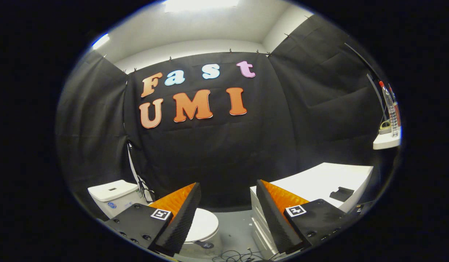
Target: Open the toilet lid.
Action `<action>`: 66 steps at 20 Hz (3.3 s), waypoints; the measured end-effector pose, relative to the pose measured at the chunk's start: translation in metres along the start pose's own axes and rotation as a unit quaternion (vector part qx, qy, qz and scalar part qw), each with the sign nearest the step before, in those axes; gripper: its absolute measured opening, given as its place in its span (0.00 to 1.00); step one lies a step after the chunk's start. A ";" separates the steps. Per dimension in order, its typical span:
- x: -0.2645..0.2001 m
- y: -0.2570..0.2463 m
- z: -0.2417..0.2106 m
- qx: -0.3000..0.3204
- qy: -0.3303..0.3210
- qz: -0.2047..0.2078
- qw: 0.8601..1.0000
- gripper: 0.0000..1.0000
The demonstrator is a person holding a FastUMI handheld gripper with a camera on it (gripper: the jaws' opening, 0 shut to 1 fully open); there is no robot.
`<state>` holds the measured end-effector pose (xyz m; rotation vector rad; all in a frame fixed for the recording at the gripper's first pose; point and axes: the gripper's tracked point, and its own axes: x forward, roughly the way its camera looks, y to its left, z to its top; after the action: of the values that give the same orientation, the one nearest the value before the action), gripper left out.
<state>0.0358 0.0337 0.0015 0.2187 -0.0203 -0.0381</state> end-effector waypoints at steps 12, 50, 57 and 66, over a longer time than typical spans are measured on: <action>0.021 0.033 -0.195 0.111 0.160 0.004 0.981 0.99; 0.011 0.035 -0.392 0.391 0.425 -0.012 0.816 0.54; 0.009 0.030 -0.396 0.405 0.430 -0.014 0.807 0.30; 0.016 0.029 -0.385 0.473 0.399 -0.015 0.785 0.08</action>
<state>0.0621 0.1443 -0.3673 1.2403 0.8381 0.0400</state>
